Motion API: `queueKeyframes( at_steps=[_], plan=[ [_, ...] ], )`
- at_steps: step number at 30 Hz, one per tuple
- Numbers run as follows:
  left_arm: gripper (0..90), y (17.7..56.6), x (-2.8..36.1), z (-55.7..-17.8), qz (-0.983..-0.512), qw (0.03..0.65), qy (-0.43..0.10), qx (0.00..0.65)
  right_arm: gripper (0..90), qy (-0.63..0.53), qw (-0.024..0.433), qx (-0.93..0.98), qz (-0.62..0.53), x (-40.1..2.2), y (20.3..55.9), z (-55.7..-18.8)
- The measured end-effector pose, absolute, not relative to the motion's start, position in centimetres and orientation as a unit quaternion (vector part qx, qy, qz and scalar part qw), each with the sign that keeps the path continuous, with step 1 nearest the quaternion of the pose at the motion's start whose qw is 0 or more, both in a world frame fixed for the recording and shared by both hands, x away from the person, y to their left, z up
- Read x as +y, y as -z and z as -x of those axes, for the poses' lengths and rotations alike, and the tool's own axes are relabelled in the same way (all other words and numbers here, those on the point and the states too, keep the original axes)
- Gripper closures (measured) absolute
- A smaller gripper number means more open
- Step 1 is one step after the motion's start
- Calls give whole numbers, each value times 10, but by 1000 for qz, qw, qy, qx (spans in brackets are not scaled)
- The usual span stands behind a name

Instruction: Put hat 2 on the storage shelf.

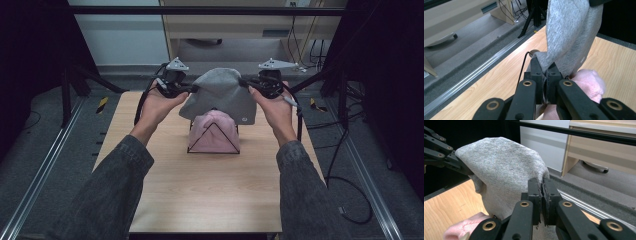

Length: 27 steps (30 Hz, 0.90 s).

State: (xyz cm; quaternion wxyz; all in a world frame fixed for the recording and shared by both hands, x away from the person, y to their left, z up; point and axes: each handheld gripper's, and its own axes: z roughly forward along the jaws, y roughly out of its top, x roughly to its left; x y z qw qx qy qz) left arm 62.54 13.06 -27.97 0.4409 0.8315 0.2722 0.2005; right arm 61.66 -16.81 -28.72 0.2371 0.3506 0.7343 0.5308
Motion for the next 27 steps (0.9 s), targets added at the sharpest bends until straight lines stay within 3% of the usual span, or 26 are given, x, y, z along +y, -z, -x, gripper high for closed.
queueKeyframes(
  at_steps=[27],
  plan=[
    [876, 345, 138, -626, -851, 400, -169, 295, 861, -472, 199, 775, -369, -153, 351, -622]
  ],
)
